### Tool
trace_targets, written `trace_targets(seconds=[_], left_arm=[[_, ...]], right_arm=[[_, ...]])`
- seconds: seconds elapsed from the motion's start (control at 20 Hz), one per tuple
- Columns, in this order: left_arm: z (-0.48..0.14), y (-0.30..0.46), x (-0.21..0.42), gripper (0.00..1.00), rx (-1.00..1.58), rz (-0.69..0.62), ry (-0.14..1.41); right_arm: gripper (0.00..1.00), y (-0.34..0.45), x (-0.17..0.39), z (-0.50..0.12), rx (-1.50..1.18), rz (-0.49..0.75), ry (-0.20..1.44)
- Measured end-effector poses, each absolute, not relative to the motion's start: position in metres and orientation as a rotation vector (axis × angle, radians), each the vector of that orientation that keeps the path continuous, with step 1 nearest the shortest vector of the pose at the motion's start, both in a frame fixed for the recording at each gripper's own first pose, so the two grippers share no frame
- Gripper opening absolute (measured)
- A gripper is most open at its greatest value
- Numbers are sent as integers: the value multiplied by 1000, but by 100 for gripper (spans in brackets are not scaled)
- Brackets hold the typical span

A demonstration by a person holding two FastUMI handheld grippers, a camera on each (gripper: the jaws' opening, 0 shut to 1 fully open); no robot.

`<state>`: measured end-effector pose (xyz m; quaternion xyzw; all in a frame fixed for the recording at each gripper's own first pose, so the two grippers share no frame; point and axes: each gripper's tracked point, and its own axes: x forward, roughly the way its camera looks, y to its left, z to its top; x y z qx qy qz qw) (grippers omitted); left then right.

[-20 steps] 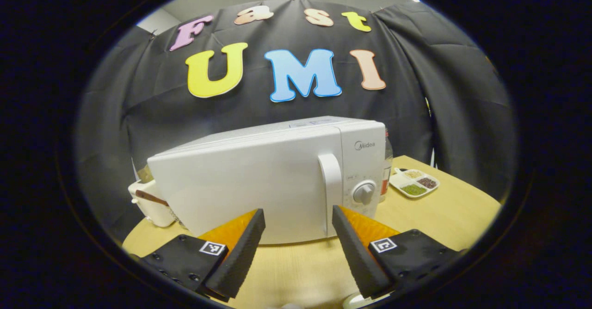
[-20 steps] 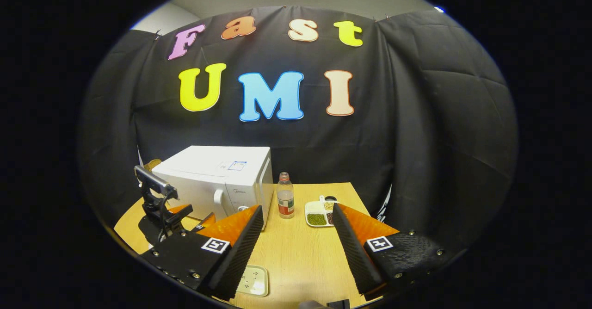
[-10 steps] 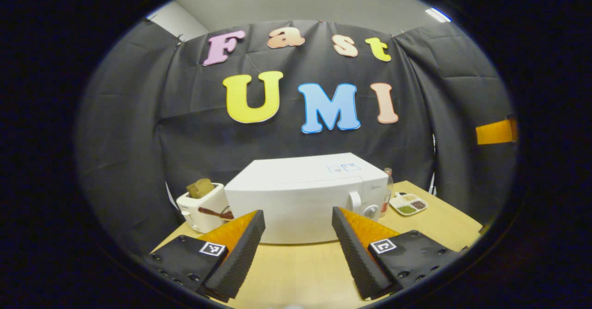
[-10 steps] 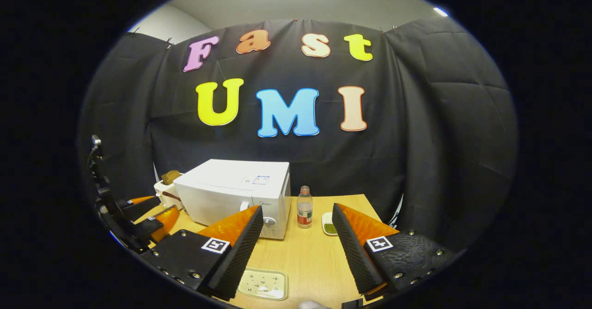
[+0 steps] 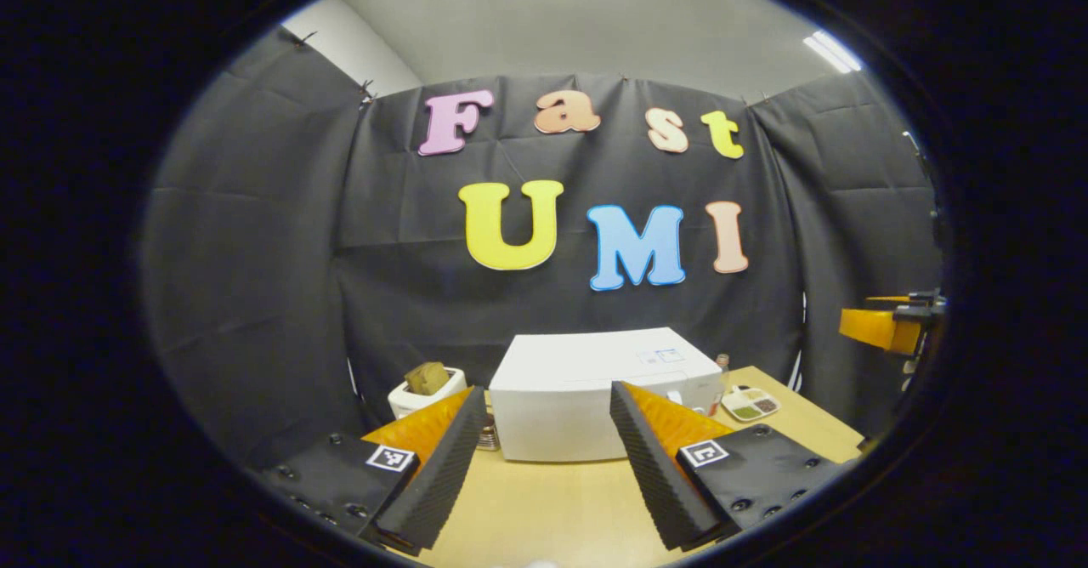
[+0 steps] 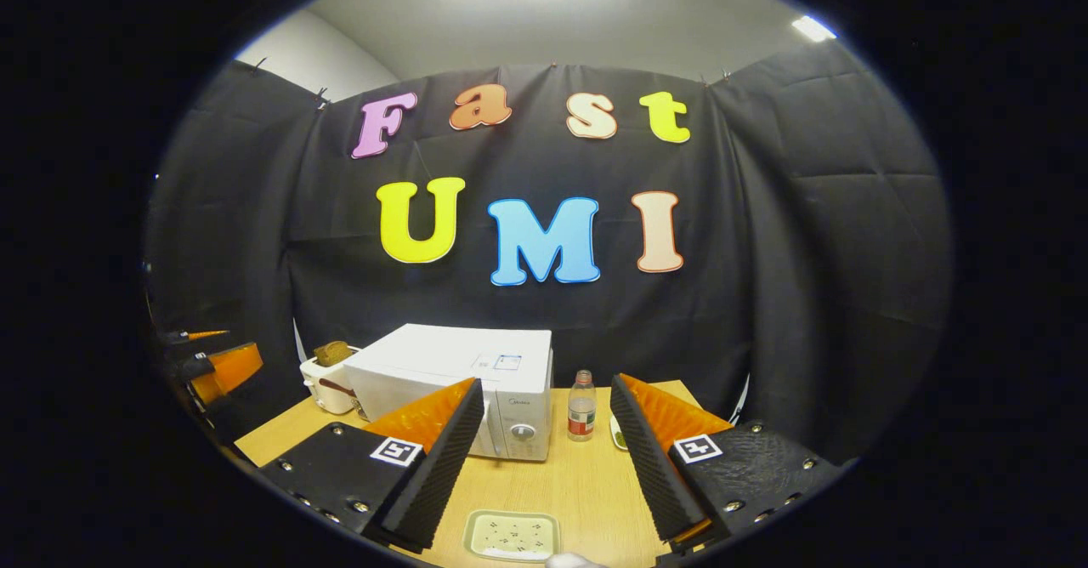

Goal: Open the microwave oven with the left hand, put the food in, and close the microwave oven.

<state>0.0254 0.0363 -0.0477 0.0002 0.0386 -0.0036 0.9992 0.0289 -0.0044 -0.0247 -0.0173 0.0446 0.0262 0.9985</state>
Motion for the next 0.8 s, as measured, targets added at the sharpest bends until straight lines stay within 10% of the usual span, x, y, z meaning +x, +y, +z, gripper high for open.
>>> trace_targets(seconds=[0.8], left_arm=[[-7,55,-2,94,-44,24,37]], right_arm=[[92,1,5,-16,-21,55,64]])
